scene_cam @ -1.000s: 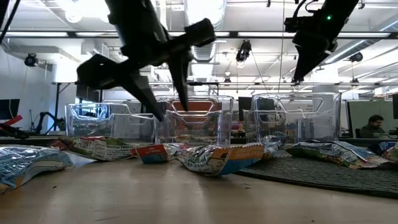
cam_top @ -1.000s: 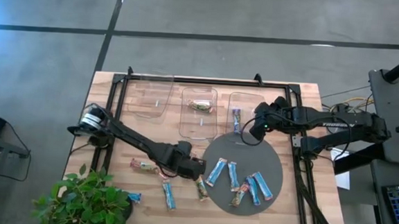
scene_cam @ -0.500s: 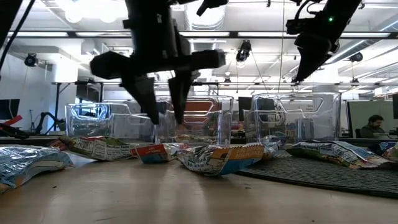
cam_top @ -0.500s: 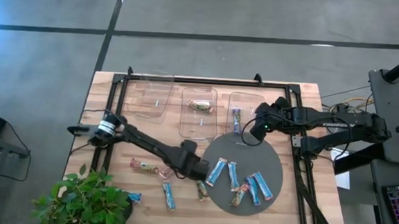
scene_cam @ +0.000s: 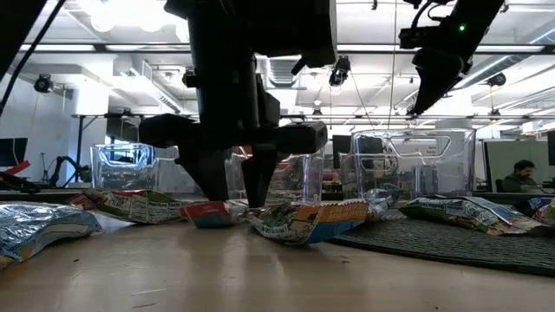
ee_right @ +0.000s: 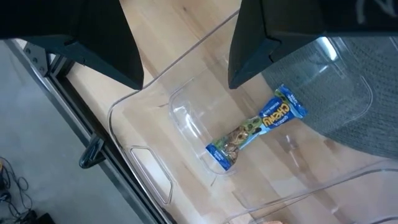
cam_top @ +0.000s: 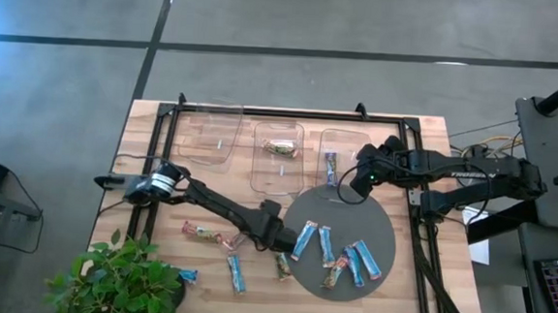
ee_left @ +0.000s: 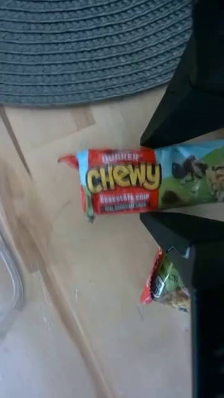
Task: Pick and place Granola Bars by type
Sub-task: Put the red snack bar into the left transparent bin
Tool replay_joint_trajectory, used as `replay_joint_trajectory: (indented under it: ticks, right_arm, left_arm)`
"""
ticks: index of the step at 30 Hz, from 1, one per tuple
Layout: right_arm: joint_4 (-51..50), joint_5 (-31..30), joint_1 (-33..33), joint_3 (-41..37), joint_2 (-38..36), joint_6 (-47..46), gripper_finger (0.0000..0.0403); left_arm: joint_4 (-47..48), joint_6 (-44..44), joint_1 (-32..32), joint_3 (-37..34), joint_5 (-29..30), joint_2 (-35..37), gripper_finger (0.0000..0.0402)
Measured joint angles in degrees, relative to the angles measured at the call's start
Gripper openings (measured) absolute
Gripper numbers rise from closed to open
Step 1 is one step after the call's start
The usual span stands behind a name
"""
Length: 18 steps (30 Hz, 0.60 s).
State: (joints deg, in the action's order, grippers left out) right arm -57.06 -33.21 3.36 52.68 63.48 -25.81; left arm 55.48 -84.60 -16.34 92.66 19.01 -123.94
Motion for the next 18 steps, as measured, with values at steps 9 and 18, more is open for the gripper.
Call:
replay_joint_trajectory:
  ticks: [9, 18]
  right_arm:
    - [0.3, -0.2, 0.0, -2.6, 0.0, -0.9, 0.0226]
    - [1.3, -0.3, 0.0, -3.6, -0.1, -0.8, 0.0226]
  left_arm:
    - [0.1, 3.8, 0.3, 0.0, -1.0, 0.2, 0.0122]
    - [3.8, 3.3, -1.3, 3.3, -1.0, 4.4, 0.0054]
